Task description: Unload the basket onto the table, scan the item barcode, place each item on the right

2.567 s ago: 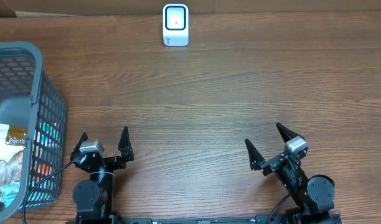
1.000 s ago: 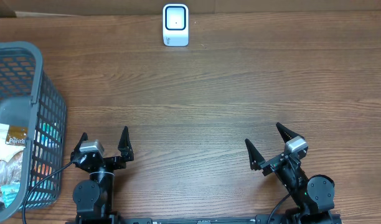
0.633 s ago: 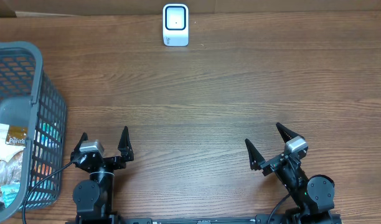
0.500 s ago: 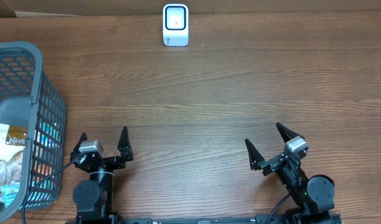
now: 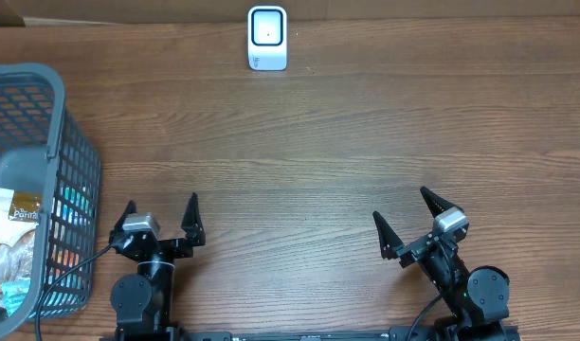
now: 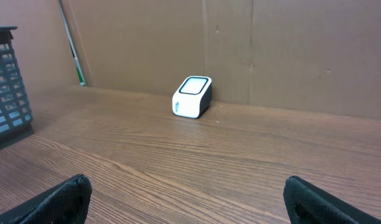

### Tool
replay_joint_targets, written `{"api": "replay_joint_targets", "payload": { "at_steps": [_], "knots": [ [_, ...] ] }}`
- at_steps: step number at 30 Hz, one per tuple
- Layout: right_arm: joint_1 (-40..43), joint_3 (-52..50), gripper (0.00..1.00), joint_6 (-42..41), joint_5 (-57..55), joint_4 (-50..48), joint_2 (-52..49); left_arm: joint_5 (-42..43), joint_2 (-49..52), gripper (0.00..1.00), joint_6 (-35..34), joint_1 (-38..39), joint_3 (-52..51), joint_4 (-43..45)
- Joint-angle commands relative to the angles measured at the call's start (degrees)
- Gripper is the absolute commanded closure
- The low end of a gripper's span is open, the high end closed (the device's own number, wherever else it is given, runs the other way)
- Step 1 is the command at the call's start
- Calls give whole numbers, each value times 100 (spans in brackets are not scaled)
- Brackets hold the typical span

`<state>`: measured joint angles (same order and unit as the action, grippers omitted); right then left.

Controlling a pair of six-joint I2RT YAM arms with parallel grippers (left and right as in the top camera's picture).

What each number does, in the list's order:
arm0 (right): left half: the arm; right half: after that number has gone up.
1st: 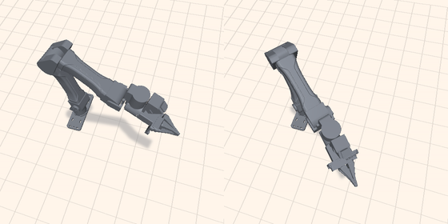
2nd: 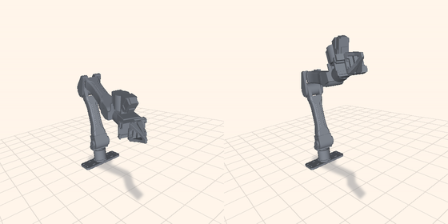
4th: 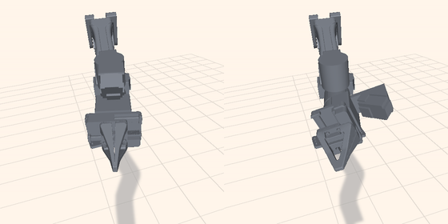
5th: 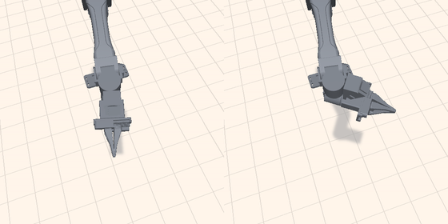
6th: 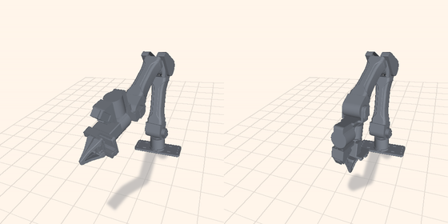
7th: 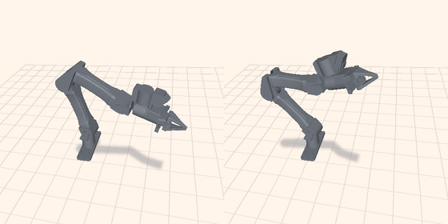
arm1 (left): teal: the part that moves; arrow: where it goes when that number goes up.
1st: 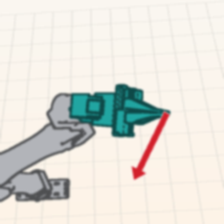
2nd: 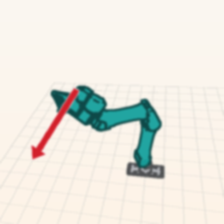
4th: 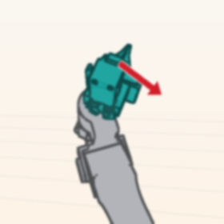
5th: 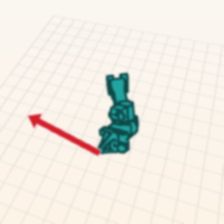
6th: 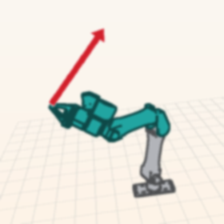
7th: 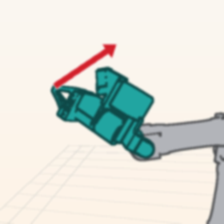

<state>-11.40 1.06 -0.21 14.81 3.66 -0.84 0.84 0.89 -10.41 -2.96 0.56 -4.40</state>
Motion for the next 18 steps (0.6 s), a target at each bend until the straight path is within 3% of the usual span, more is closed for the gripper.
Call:
{"api": "replay_joint_targets", "payload": {
  "at_steps": [1, 7, 13, 18],
  "knots": [
    [-22, -61, 0, -24, -13, -28, 68, 629, -52, 0, -59, 31, 195, -42],
    [-22, -61, 0, -24, -13, -28, 68, 608, 376, 0, 26, 31, 1104, -470],
    [-22, -61, 0, -24, -13, -28, 68, 765, 1596, 0, 120, 31, 2319, -581],
    [-22, -61, 0, -24, -13, -28, 68, 1099, 2813, 0, 125, 31, 3753, -1246]
  ]
}}
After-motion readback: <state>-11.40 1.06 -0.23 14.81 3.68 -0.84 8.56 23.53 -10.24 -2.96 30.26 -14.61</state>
